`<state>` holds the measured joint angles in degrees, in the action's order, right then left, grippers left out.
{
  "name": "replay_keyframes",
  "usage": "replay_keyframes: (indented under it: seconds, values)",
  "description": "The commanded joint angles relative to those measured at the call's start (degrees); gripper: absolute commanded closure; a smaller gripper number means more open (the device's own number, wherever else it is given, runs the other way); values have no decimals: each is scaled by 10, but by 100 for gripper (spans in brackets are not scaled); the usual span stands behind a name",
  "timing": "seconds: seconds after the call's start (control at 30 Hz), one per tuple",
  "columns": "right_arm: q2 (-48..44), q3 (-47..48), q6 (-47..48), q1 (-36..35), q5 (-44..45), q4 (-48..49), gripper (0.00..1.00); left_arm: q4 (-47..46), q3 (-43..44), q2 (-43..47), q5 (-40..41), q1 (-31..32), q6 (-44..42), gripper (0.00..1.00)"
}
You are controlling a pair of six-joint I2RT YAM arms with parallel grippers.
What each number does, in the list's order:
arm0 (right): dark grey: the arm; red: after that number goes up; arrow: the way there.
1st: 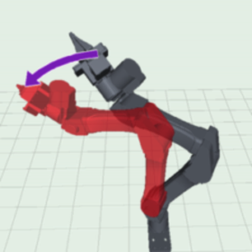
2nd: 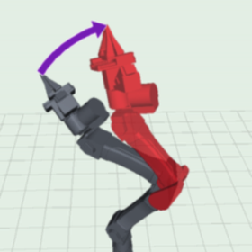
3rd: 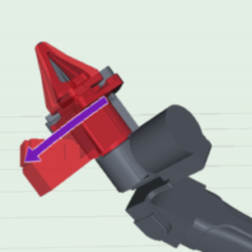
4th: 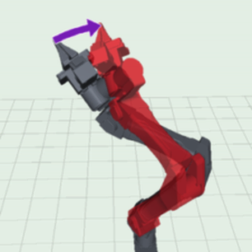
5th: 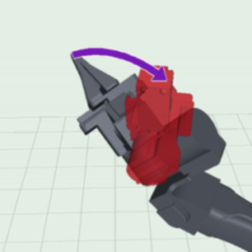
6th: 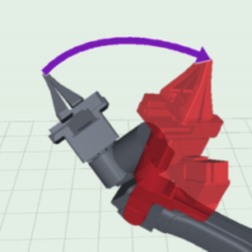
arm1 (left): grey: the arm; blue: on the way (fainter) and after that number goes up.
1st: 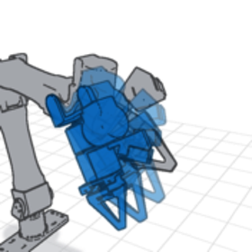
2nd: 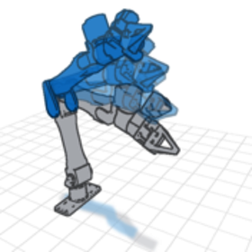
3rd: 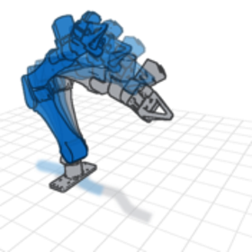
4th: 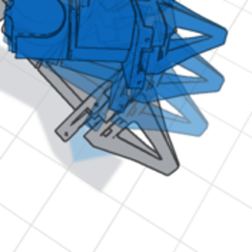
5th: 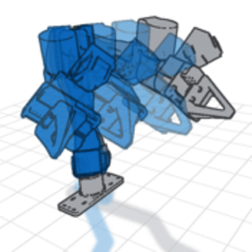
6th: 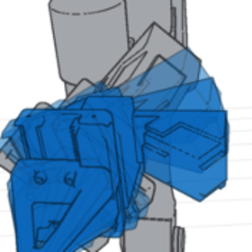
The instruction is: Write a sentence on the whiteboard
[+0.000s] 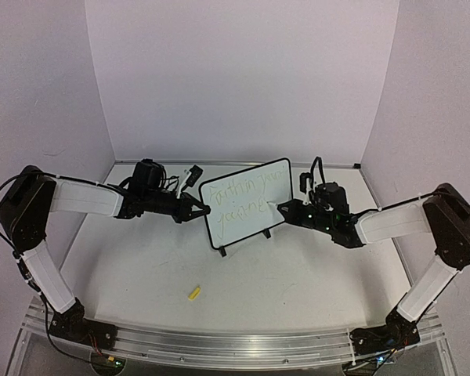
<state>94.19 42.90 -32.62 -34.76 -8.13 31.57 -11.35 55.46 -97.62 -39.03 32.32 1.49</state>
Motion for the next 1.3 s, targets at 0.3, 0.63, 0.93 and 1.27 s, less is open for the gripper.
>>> replay_keyframes:
  seconds: [0.3, 0.63, 0.93, 1.27]
  values:
    - [-46, -20, 7, 2, 23, -3, 100, 13, 22, -3, -13, 6, -5, 100]
    - [-58, 9, 34, 2, 27, -29, 100, 13, 22, -4, -12, 7, -4, 100]
    - [-27, 35, 43, 2, 29, -29, 100, 14, 21, -3, -13, 7, -4, 100]
    - [-7, 38, 44, 2, 34, -30, 100, 14, 22, -2, -13, 7, -5, 100]
